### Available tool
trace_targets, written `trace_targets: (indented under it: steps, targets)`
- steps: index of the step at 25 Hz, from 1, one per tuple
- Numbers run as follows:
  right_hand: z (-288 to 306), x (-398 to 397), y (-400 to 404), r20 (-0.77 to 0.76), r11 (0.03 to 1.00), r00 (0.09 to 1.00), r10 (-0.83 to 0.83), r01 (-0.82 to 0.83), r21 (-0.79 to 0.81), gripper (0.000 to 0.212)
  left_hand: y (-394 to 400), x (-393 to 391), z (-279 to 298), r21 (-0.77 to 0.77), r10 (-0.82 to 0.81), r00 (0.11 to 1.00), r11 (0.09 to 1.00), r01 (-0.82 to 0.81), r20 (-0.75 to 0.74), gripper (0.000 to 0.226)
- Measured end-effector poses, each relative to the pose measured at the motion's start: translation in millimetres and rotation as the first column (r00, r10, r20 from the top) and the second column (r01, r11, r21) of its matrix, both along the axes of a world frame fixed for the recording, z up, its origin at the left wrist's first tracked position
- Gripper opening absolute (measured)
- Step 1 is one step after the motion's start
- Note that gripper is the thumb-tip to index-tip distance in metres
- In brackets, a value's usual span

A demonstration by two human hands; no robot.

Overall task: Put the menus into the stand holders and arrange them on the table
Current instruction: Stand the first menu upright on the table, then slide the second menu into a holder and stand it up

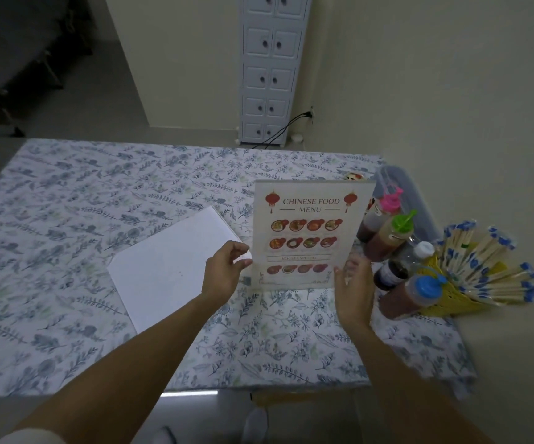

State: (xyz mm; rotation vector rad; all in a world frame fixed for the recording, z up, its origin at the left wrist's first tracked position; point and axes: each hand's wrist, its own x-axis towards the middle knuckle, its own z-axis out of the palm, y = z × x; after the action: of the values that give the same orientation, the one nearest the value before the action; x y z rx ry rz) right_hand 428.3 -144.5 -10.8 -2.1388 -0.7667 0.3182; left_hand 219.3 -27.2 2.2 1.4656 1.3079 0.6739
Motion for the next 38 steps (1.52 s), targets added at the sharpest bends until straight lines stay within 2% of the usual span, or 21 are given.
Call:
trace_targets:
  steps: [4,8,11,15,19,23,27,29,34,38]
  targets:
    - [-8,-44,-7,0.126,0.985,0.978,0.165,-0.157,-0.07,0.023,6,-46,-5,0.081,-0.017,0.997,0.996,0.024,-0.08,0.02]
    - [-15,-107,11,0.157,0.933,0.921,0.358,-0.347,-0.093,0.022,26,-100,-12,0.076,-0.009,0.99,0.997,0.02,-0.144,0.026]
    - [-23,-160,33,0.126,0.911,0.902,0.412,-0.41,-0.046,0.028,47,-142,-21,0.064,-0.062,0.976,0.995,0.077,-0.211,0.034]
    - [-40,-225,68,-0.059,0.959,0.957,0.284,-0.284,0.015,0.038,95,-194,-36,0.053,-0.167,0.937,0.98,0.192,-0.308,0.042]
    - [-62,-272,94,-0.197,0.991,0.975,0.101,-0.115,-0.064,0.053,146,-222,-53,0.029,-0.26,0.878,0.955,0.296,-0.402,0.046]
    - [-81,-306,104,-0.15,0.975,0.984,-0.094,0.061,-0.216,0.073,175,-222,-68,0.017,-0.332,0.829,0.925,0.38,-0.451,0.04]
    - [-91,-323,108,-0.155,0.966,0.981,-0.117,0.076,-0.249,0.077,176,-215,-77,0.004,-0.403,0.793,0.891,0.455,-0.456,0.051]
    - [-93,-324,111,-0.172,0.968,0.978,-0.121,0.078,-0.239,0.076,171,-213,-77,0.017,-0.387,0.804,0.897,0.441,-0.452,0.053]
    - [-93,-320,112,-0.231,0.972,0.963,-0.137,0.085,-0.22,0.069,178,-203,-71,-0.009,-0.263,0.878,0.959,0.283,-0.401,0.043]
    - [-87,-313,109,-0.254,0.982,0.964,-0.076,0.028,-0.186,0.064,175,-211,-69,-0.006,-0.177,0.904,0.982,0.189,-0.39,0.026]
